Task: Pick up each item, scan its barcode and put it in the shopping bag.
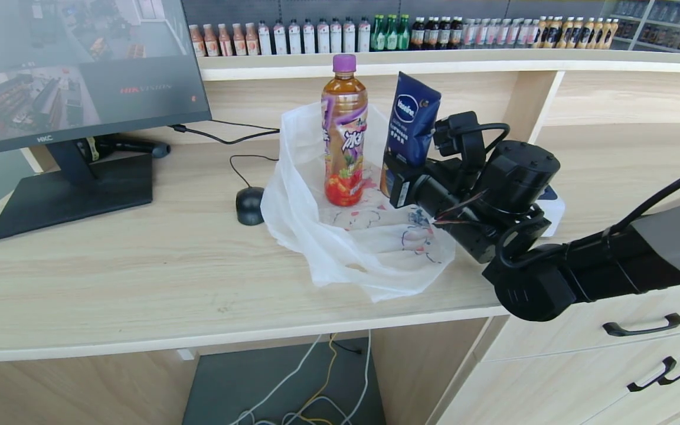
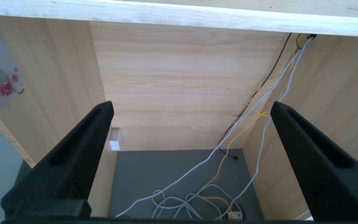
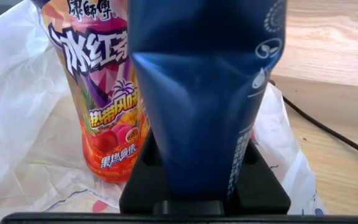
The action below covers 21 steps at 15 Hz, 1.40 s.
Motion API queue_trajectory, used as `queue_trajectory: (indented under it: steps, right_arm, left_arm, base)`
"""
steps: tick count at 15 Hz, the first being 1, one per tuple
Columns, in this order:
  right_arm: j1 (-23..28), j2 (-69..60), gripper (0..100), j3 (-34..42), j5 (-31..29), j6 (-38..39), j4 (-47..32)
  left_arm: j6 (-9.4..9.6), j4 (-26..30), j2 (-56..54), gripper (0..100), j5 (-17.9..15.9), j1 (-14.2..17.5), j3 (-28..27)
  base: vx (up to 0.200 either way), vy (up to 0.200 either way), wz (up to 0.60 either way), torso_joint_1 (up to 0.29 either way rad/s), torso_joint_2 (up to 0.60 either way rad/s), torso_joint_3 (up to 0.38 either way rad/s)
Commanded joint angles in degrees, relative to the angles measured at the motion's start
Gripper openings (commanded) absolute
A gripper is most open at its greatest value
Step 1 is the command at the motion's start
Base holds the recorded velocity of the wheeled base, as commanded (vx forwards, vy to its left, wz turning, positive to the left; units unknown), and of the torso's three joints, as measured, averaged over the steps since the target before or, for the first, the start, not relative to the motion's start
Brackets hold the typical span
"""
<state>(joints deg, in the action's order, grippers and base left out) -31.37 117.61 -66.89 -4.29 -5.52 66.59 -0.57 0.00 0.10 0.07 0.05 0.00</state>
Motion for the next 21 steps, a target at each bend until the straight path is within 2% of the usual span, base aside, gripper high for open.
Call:
queue_trajectory:
  steps: [1,16,17,21]
  right_arm:
    - [-0.01,0.51,0,0.80,0.07,-0.01,0.04]
    - [0.60,1.56,0,2.47,0.07,0.42,0.12]
    - [0.60,1.48,100,3.08,0.16,0.60,0.30]
    - [0.52,1.04,100,4.40,0.16,1.48,0.74]
  left_arm:
    - [-0.04,0.00,-0.01,100,0.01,0.04,0.00]
    - [-0.04,0.00,-0.01,100,0.01,0.04,0.00]
    - [-0.04,0.00,-0.01,100,0.01,0.04,0.00]
    - [-0.04,0.00,-0.01,100,0.01,0.04,0.00]
  base:
    - [0.000,0.000,0.00,0.000,0.00,0.000]
    - [0.000,0.000,0.00,0.000,0.00,0.000]
    - [0.000,0.000,0.00,0.000,0.00,0.000]
    - [0.000,0.000,0.00,0.000,0.00,0.000]
